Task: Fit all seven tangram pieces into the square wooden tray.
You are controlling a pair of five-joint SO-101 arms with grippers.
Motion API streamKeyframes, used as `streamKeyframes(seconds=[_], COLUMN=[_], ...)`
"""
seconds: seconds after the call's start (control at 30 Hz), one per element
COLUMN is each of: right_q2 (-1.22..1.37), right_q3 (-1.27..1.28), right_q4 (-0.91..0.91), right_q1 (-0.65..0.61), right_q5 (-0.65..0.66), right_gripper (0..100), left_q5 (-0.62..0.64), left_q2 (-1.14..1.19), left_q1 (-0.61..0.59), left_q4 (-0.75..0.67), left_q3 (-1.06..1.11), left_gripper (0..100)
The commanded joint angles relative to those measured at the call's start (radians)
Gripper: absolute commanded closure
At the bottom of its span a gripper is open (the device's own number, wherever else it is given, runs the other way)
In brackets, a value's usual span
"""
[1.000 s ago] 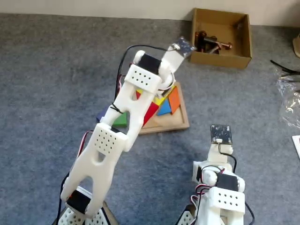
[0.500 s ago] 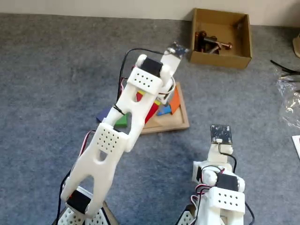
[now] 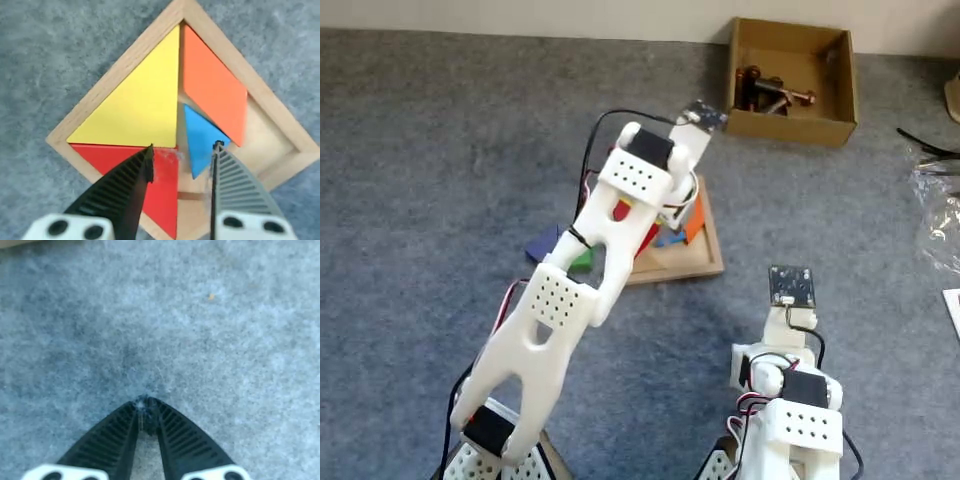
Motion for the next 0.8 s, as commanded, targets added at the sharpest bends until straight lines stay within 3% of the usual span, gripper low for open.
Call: streamKeyframes(seconds=[0.0, 0.77], right_q2=[-0.001, -0.001], right_q3=[0.031, 0.031], right_q4=[0.015, 0.015], right_q1=[0.033, 0.033], right_q5=[-0.003, -0.003], right_gripper=[99.3, 99.3], left_q5=[0.009, 0.008], left_q2=[-0.022, 0.038], left_q1=[0.012, 0.008], left_q4=[0.0, -0.043], left_q3=[-0.007, -0.012], left_gripper=[81, 81])
